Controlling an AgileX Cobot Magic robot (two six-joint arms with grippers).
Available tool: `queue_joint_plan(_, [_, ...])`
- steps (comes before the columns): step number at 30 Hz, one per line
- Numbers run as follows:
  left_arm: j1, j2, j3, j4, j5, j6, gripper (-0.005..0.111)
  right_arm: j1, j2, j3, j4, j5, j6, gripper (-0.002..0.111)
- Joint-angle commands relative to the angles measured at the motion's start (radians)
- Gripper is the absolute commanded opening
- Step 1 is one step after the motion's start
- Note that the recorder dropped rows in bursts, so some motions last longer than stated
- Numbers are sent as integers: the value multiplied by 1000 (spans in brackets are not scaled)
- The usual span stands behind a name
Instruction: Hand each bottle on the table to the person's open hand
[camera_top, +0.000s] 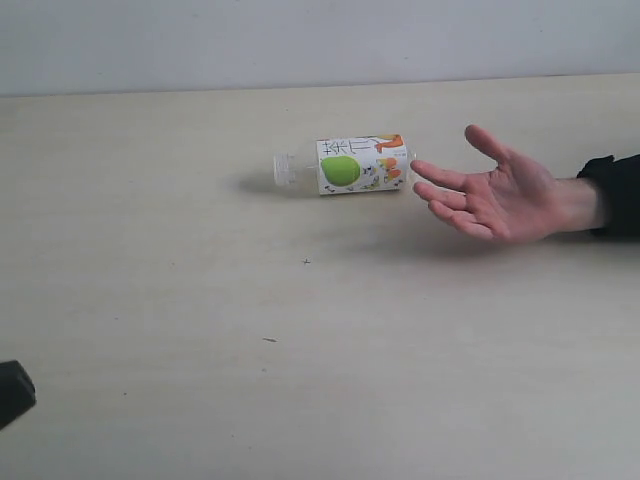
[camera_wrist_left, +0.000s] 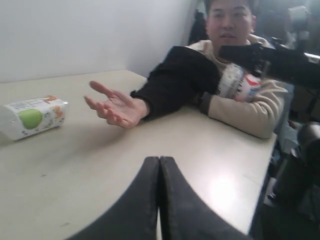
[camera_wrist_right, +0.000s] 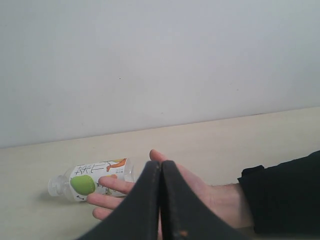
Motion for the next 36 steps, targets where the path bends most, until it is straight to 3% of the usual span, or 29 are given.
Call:
queue_joint_plan(1, [-1, -4, 1, 1, 265, -71, 0, -4, -3, 4, 2, -2, 1, 0])
queue_joint_plan(3, [-1, -4, 1, 1, 400, -84, 0, -4, -3, 4, 2, -2, 1, 0])
queue_joint_plan(6, [-1, -4, -15, 1, 496, -90, 0, -4, -3, 4, 2, -2, 1, 0])
queue_joint_plan(11, [-1, 19, -96, 1, 513, -104, 0, -4, -3, 4, 2, -2, 1, 0])
queue_joint_plan(17, [-1, 171, -257, 1, 606, -86, 0, -4, -3, 4, 2, -2, 1, 0])
queue_joint_plan(20, [-1, 287, -366, 1, 637, 30, 0, -4, -3, 4, 2, -2, 1, 0])
queue_joint_plan(25, [5, 673, -691, 1, 718, 506, 0, -4, -3, 4, 2, -2, 1, 0])
queue_joint_plan(29, [145, 1022, -1005, -131, 754, 887, 0, -4, -3, 4, 2, -2, 1, 0])
queue_joint_plan(31, [260, 1218, -1187, -336, 699, 1112, 0, -4, -3, 4, 2, -2, 1, 0])
queue_joint_plan(34, [359, 1401, -1352, -644, 647, 1463, 0, -4, -3, 4, 2, -2, 1, 0])
queue_joint_plan(36, [415, 1488, -1434, -926, 606, 1719, 0, -4, -3, 4, 2, -2, 1, 0])
